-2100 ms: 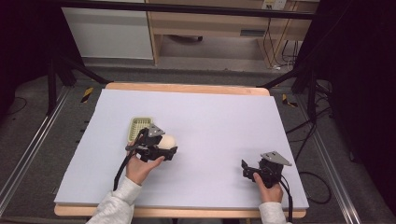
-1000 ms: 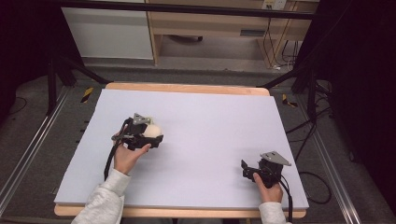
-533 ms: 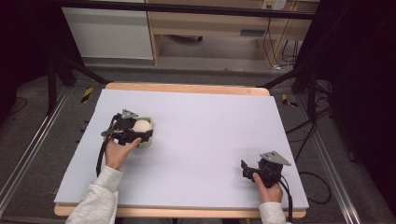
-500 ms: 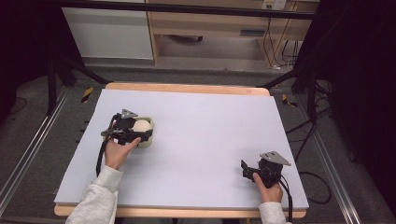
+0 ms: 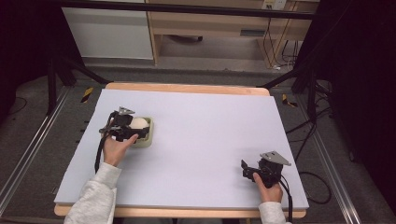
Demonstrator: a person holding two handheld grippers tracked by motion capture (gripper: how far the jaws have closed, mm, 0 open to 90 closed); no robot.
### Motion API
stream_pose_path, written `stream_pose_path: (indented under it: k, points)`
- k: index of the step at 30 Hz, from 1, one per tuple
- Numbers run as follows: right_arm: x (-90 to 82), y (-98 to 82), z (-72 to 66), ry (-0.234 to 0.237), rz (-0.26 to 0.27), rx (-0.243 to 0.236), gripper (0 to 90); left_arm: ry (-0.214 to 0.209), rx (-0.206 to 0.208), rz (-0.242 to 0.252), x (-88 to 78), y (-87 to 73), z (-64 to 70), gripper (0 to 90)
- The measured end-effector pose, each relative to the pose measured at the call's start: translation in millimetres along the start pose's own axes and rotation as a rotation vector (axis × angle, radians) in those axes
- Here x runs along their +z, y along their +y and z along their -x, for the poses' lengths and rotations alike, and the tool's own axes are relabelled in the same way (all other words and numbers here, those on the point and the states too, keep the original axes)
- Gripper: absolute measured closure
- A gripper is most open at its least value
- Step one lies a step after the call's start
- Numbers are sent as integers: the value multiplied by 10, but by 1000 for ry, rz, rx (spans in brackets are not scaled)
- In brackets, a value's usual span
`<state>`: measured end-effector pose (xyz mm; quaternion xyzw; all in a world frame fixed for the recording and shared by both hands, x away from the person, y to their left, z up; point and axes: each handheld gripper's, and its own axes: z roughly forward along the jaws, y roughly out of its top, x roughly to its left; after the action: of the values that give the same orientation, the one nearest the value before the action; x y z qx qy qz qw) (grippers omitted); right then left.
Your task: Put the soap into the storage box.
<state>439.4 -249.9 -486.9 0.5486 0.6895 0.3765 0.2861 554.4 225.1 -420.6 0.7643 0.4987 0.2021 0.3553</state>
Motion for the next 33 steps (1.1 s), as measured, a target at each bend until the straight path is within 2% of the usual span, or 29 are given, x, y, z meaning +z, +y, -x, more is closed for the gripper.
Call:
stream_pose_path:
  k: [13, 26, 33]
  points:
    - [0, 0, -1, -1, -1, 2, 43, 24, 4, -24, 116, 15, -72, 237]
    - [6, 0, 1, -1, -3, -2, 43, 35, 20, -54, 201, -4, -71, 237]
    - [7, 1, 2, -1, -3, -4, 43, 39, 13, -63, 238, -32, -90, 237]
